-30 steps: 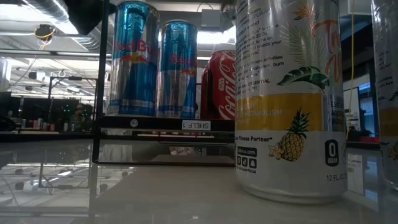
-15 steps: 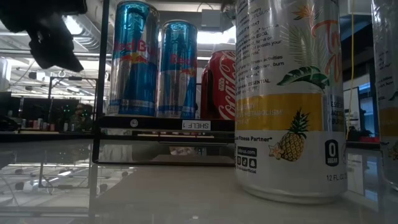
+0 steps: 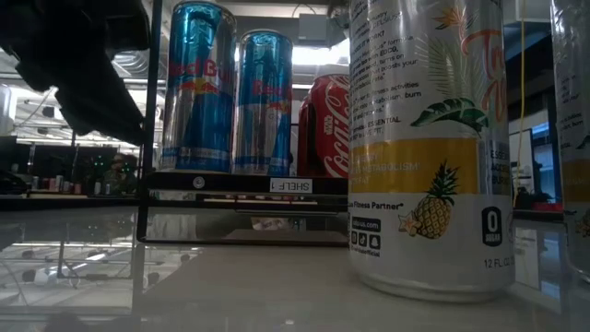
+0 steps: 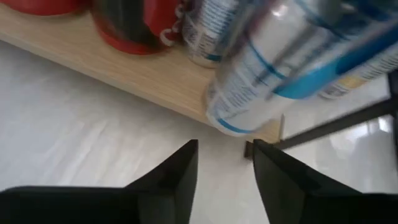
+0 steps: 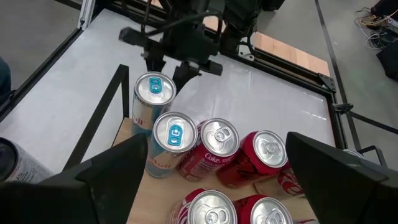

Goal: Place canned beverage on shelf
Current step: Put the blue soda can on the shelf

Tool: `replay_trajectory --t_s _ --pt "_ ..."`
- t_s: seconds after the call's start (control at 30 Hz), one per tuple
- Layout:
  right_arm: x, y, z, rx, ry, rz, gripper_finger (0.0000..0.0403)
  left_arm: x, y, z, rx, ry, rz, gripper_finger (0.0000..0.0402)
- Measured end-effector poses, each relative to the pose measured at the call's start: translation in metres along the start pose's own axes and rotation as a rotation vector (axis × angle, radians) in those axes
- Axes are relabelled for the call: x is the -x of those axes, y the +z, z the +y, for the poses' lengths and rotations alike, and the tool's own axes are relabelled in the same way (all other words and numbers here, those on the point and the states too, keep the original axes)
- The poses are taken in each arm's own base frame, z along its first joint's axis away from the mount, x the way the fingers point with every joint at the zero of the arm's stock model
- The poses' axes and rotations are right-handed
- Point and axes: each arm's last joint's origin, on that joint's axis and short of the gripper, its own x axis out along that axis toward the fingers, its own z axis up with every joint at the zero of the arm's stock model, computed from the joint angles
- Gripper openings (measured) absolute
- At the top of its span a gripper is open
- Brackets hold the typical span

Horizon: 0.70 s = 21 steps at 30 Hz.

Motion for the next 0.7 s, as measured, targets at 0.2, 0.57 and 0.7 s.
replay_trajectory --t_s 0.2,0.57,0.7 --pt "0.000 0.000 0.000 -0.001 -0.001 -0.003 0.0376 -0.010 0.006 0.003 0.031 0.019 -0.043 0.0115" --pt "0.000 0.001 0.000 0.000 -0.002 -0.005 0.0376 -0.015 0.015 0.002 0.032 -0.027 -0.080 0.0105" --pt "0.000 0.001 0.000 0.000 -0.002 -0.005 0.0376 -0.015 0.016 0.002 0.033 -0.029 -0.080 0.0105"
